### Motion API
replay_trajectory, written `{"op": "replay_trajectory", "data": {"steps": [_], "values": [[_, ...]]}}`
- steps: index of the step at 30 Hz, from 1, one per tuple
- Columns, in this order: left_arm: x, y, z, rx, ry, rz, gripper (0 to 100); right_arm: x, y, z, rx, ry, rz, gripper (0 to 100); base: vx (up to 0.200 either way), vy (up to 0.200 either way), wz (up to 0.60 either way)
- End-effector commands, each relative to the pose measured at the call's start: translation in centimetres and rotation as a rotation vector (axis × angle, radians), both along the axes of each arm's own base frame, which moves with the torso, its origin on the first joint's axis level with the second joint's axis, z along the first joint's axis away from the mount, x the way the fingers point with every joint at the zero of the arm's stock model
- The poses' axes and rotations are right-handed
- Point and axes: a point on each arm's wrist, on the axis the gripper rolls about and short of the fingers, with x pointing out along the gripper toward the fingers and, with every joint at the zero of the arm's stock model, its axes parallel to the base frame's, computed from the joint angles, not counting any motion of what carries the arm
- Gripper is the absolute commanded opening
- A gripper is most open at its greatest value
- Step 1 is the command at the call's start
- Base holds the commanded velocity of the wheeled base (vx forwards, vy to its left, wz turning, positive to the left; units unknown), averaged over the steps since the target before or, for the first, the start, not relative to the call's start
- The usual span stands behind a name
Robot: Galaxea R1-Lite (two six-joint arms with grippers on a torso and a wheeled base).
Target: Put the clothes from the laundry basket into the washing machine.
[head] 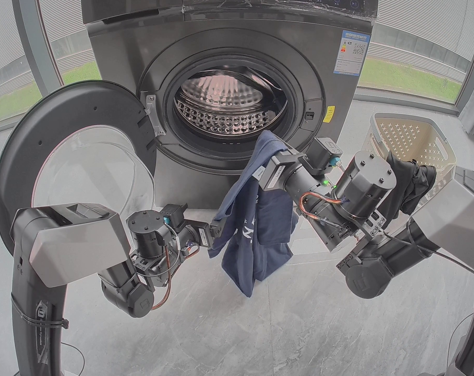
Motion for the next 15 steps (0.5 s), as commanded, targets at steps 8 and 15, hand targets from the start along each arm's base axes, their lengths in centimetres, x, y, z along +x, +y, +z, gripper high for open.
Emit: {"op": "replay_trajectory", "data": {"steps": [8, 15], "values": [[0.73, -0.93, -0.69, -0.013, -0.012, -0.041, 0, -0.03, 0.14, -0.03, 0.0, 0.0, 0.003, 0, 0.0, 0.0, 0.0], [0.72, -0.94, -0.24, -0.024, -0.024, -0.044, 0, -0.11, 0.16, -0.12, -0.001, 0.003, 0.005, 0, 0.0, 0.0, 0.0]]}}
